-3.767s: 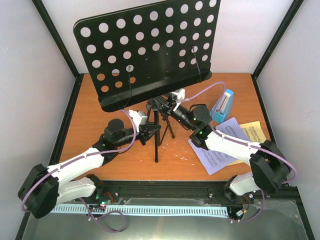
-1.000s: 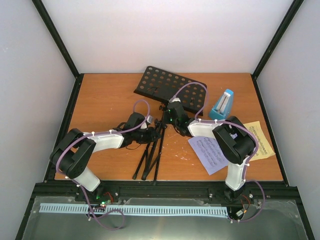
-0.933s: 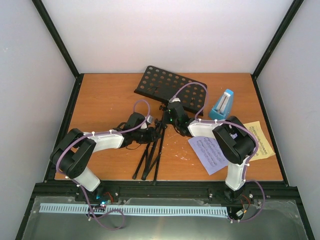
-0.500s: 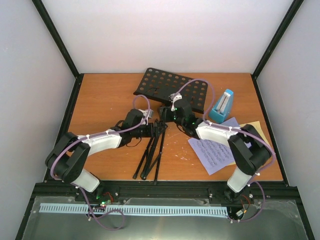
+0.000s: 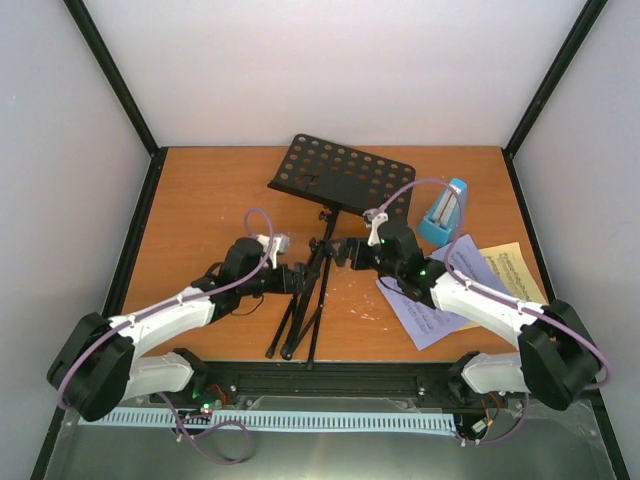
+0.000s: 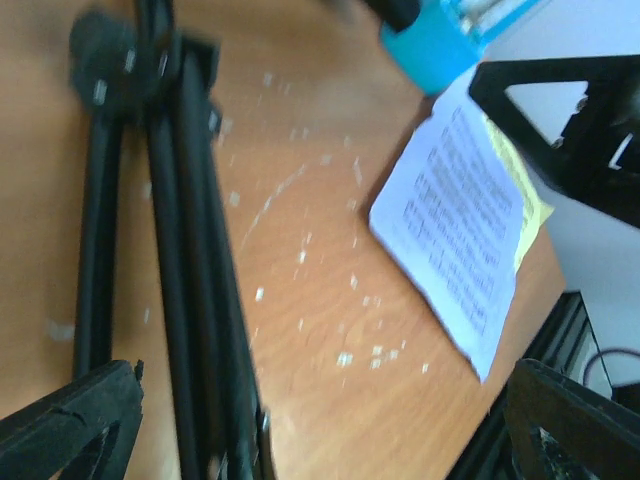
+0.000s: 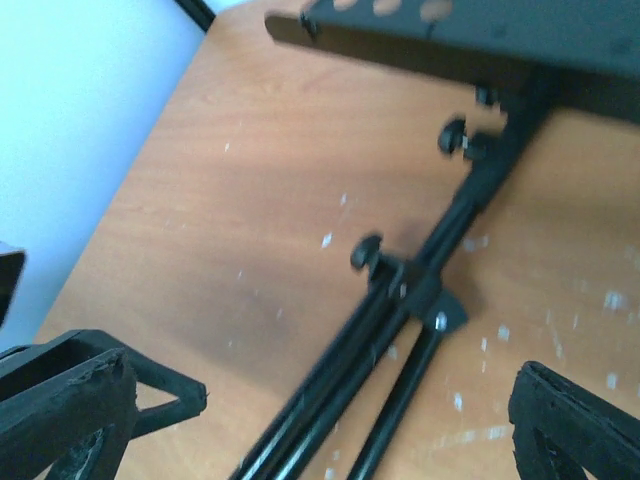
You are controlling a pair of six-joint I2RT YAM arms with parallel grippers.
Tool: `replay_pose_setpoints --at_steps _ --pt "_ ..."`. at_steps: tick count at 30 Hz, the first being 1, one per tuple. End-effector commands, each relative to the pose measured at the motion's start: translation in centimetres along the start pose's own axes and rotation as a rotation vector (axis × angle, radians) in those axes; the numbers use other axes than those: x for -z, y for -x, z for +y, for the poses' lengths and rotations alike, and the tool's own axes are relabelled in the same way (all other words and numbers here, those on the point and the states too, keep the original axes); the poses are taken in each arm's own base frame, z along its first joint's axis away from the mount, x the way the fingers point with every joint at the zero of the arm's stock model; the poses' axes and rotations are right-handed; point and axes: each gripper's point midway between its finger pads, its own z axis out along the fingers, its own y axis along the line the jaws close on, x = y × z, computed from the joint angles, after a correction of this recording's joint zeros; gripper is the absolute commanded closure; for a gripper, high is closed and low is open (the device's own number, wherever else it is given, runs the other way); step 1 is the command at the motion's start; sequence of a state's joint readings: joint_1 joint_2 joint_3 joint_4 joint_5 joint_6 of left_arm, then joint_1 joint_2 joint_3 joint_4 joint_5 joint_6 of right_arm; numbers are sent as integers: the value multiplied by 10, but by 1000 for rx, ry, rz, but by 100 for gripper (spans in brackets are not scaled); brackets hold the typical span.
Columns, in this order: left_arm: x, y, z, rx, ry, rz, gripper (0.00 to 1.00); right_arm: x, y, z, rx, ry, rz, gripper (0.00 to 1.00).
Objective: Pack up the instrument practice props
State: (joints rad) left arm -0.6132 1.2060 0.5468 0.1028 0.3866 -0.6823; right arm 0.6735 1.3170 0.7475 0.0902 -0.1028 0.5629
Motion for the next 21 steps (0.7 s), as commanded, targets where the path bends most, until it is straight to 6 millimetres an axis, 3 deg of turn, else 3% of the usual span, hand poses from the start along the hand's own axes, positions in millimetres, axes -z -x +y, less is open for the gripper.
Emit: replay_pose_setpoints --at_steps 1,6,11,15,21 --pt "11 -36 6 89 -29 87 1 15 -42 1 -172 69 122 0" --pt "17 -56 18 118 2 129 0 18 -81 5 -320 156 205 0" --pt "17 -70 20 137 -20 167 1 5 -112 15 -348 165 290 0" --pt "14 -75 26 149 -2 184 1 -6 -124 27 -353 179 324 0" --pt "8 -88 43 148 60 223 1 -19 -133 23 -389 137 338 0"
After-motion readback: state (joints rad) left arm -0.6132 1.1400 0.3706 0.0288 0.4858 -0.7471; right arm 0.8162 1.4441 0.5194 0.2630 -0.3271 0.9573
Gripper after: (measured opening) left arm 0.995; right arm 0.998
